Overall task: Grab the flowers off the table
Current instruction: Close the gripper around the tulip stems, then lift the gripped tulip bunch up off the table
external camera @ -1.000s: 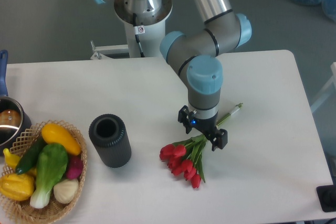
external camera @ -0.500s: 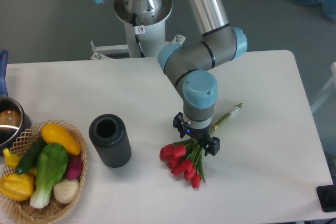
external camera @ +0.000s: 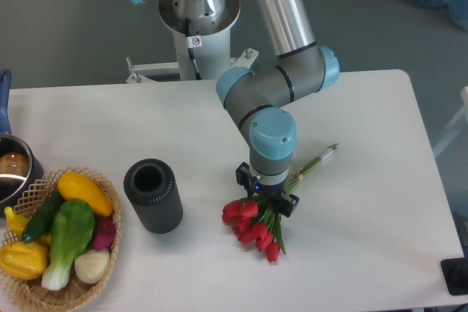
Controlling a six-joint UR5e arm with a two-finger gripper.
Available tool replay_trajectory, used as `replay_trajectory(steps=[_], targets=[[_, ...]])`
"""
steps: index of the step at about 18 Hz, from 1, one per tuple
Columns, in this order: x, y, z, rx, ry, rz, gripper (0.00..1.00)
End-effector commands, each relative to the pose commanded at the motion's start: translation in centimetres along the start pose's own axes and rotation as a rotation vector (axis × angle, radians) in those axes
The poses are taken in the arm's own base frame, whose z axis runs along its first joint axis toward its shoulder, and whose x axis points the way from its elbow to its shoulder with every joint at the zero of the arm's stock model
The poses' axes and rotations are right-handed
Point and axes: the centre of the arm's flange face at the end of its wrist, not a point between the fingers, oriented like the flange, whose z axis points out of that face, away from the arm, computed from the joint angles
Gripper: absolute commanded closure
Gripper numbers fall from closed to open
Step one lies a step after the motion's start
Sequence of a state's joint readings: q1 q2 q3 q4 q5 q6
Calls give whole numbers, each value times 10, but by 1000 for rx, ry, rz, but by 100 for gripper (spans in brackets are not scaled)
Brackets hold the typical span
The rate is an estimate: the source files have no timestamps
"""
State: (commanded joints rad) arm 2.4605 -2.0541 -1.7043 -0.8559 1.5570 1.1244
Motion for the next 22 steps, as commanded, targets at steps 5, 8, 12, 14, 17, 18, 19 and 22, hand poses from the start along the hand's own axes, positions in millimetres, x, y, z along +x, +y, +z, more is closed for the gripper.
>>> replay_trajectory(steps=[5, 8, 12, 14, 17, 18, 19, 22], targets=[[-1, 4, -19, 4, -27, -46, 100], [-7, 10, -38, -55, -93, -46, 100], [-14, 11, -75, -82, -89, -52, 100], [-24, 9, -94, -106, -46, -81, 100], [-37, 15, -123, -56, -65, -158, 100], [-39, 14, -134, -42, -77, -157, 100], [-39, 14, -144, -22, -85, -155, 100], [-38, 15, -166, -15, -77, -111, 100]])
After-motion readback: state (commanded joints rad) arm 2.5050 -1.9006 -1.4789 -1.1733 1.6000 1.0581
